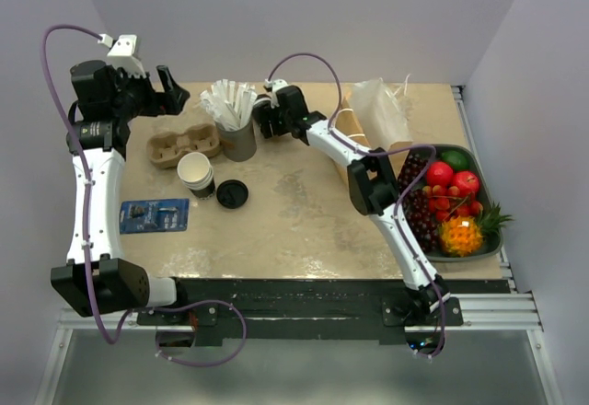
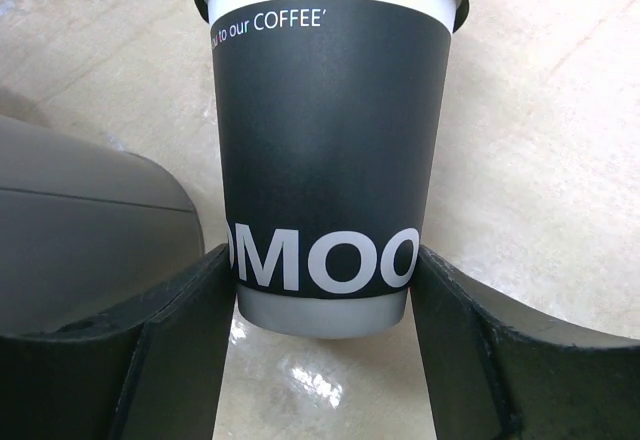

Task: Pack the takeout coffee

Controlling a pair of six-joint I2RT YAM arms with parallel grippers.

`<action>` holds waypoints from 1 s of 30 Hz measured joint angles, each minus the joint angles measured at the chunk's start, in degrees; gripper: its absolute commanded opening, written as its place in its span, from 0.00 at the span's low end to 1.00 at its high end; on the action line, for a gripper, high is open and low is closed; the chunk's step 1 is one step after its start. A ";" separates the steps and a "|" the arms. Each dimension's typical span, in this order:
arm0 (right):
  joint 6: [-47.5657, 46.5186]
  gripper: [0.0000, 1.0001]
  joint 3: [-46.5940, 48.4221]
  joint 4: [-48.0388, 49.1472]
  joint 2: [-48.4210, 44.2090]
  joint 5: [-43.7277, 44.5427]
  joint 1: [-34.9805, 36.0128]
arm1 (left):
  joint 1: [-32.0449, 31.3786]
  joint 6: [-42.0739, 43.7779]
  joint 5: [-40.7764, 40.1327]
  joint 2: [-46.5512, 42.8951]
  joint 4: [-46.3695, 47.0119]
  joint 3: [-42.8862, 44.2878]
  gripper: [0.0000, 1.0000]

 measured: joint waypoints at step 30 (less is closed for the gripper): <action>-1.73 0.51 -65.09 5.35 -64.04 -16.90 -2.10 | -11.08 -8.33 26.80 -9.64 26.97 -25.53 1.00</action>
